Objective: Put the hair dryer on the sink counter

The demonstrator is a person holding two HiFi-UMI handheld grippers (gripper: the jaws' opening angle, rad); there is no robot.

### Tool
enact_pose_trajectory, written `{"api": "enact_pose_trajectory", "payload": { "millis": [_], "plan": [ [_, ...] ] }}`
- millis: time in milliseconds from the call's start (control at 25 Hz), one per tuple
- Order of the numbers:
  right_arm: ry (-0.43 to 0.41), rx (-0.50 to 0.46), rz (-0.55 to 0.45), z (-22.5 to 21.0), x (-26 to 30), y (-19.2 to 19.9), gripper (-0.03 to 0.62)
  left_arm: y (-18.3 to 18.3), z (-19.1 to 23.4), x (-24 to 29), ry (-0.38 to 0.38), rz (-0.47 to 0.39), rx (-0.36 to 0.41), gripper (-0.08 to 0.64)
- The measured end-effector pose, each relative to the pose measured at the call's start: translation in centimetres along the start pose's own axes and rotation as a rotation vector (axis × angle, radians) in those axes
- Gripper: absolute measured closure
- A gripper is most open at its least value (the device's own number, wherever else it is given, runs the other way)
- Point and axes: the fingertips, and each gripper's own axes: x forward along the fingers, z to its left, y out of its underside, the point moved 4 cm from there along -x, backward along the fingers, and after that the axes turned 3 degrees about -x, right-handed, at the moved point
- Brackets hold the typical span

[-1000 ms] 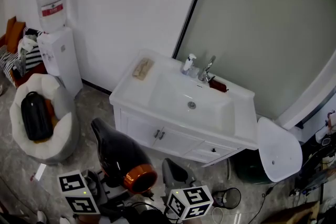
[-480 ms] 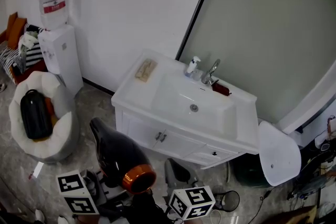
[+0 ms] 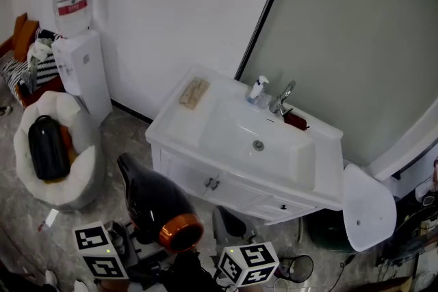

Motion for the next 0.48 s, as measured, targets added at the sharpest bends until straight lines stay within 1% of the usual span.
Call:
{"api": "enact_pose_trajectory", "payload": {
  "millis": [480],
  "plan": [
    [-0.047, 0.002, -0.002, -5.7, 5.8, -3.5, 0.594, -3.5, 4.7, 6.4, -0.030, -0.017, 0.002, 0.385]
  ]
}}
